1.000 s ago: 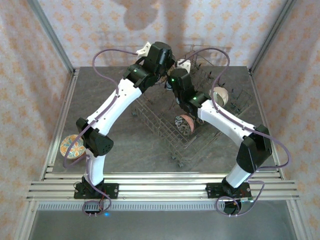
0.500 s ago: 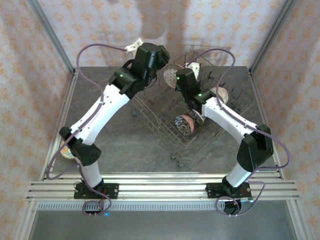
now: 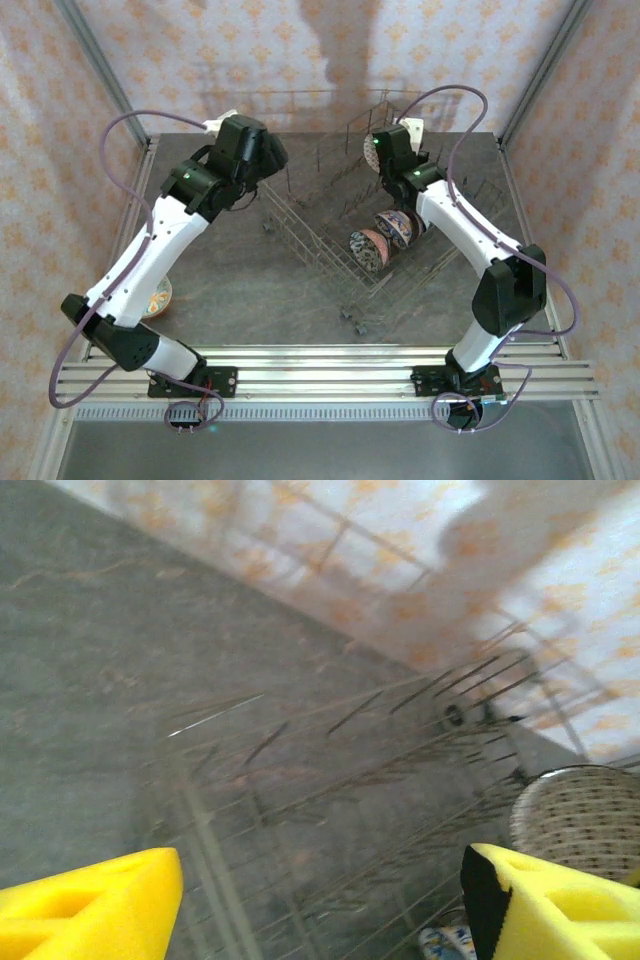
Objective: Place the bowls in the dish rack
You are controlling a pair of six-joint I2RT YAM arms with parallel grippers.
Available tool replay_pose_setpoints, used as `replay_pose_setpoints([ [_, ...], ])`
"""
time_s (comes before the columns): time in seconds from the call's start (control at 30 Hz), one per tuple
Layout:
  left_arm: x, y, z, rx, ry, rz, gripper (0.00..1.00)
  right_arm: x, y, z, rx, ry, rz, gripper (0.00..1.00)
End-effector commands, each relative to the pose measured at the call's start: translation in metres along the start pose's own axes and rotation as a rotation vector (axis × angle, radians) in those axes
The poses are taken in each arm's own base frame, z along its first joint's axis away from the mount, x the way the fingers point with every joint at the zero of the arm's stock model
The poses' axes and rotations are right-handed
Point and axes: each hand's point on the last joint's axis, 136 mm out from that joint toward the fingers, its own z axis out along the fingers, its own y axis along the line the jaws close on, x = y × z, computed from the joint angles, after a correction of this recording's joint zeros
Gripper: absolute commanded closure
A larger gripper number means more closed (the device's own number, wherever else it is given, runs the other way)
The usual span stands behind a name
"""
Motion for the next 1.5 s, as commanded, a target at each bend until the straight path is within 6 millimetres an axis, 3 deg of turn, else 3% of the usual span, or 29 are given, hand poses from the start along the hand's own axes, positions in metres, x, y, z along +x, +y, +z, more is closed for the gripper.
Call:
replay_pose_setpoints([
  [0.0,0.022,0.017,-0.008,0.008,0.100,0.020,0.25,-0.023,-0.020,-0.004,0.094,-0.063,-0.036,1.00],
  [0.2,0.052,0.032,0.014,0.012,0.221,-0.037,0.25,-0.019,-0.025,0.011,0.174,-0.057,-0.101,1.00],
  [0.47,0.066,0.015,0.052,0.070,0.317,-0.069,0.28,-0.023,-0.020,0.030,0.219,-0.060,-0.149,1.00],
  [0.6,0.072,0.013,0.070,0.082,0.362,-0.083,0.37,-0.031,-0.020,0.037,0.260,-0.078,-0.186,1.00],
  [1.03,0.069,0.012,0.106,0.109,0.412,-0.091,0.80,-0.057,-0.024,0.067,0.364,-0.089,-0.246,1.00],
  [1.23,0.065,0.006,0.120,0.127,0.428,-0.091,0.88,-0.063,-0.020,0.082,0.436,-0.076,-0.298,1.00],
  [1.47,0.067,0.002,0.124,0.139,0.444,-0.091,0.92,-0.054,-0.018,0.096,0.485,-0.054,-0.335,1.00],
])
